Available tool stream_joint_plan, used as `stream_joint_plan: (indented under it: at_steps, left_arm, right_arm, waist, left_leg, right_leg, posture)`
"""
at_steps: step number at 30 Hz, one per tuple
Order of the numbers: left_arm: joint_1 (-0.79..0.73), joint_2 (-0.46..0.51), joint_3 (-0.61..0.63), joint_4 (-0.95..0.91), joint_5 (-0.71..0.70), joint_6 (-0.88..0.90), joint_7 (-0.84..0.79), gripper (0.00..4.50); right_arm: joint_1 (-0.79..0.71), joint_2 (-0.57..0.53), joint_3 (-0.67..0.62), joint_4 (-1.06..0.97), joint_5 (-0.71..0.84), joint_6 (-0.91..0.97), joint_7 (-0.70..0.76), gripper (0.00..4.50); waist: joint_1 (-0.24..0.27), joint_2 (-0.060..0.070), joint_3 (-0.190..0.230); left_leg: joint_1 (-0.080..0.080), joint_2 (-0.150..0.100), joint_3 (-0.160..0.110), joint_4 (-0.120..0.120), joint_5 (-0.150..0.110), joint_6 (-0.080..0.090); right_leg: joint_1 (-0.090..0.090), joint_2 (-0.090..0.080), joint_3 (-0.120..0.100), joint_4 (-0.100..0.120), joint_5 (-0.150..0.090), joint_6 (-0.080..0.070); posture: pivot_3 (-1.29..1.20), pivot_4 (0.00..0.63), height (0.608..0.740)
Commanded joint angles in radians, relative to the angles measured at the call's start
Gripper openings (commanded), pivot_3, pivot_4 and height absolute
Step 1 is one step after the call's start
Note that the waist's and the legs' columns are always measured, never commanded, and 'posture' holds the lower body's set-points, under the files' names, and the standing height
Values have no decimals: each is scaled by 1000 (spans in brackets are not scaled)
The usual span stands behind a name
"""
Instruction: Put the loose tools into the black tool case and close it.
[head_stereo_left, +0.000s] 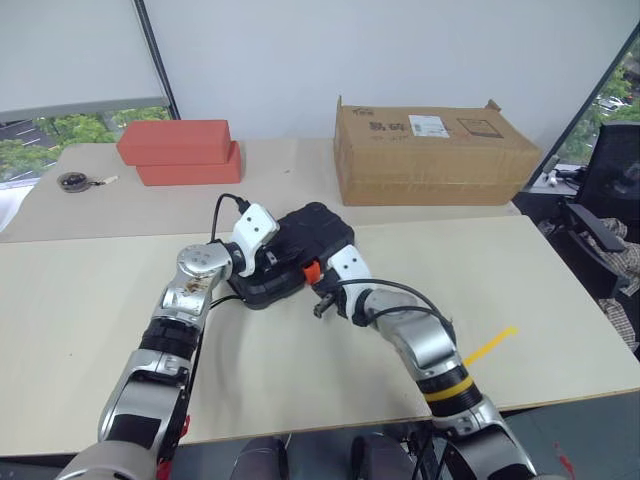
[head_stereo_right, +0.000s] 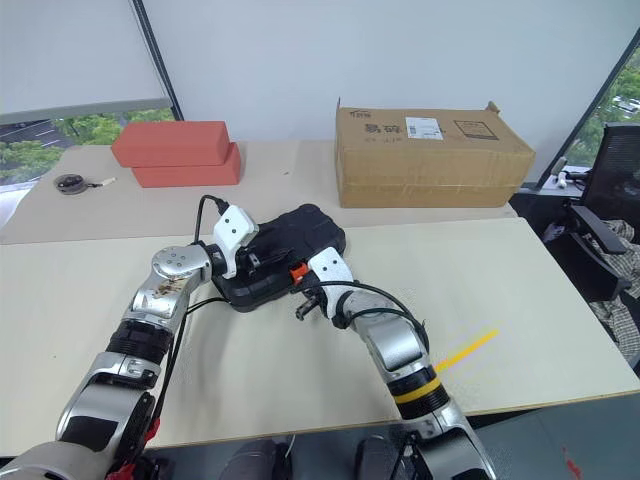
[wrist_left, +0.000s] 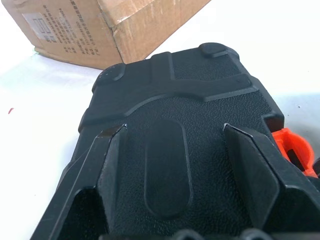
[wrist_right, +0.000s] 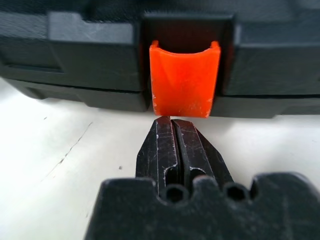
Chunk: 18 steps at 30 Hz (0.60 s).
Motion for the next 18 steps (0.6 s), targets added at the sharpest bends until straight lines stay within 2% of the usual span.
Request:
stream_joint_plan:
  at_steps: [1,6,12,18]
  left_arm:
    - [62,-3,-45,60,38,55,-11,3298]
    - [75,-3,-41,53,35,60,-10,3298]
    - [80,-2,-37,48,35,63,-6,3298]
    - [80,-2,-36,50,36,63,-6,3298]
  right_arm:
    - [-58,16,-30,9,-4,-86,-16,75]
    - [-66,9,-37,0,5,-84,-8,75]
    - [10,-84,21,-125,21,43,82,75]
    - [24,-103,1,-223,32,104,85,75]
  waist:
    - [0,0,0]
    - [0,0,0]
    - [1,0,0]
    - [0,0,0]
  left_leg:
    - [0,0,0,0,0,0]
    - [-2,0,0,0,0,0]
    - [-2,0,0,-1,0,0]
    - [-2,0,0,-3,0,0]
  right_leg:
    - [0,0,0,0,0,0]
    - [0,0,0,0,0,0]
    - [0,-1,0,-1,0,0]
    - [-1,-1,0,-1,0,0]
  posture:
    - [0,150,713]
    - [0,150,713]
    - [0,150,713]
    - [0,150,713]
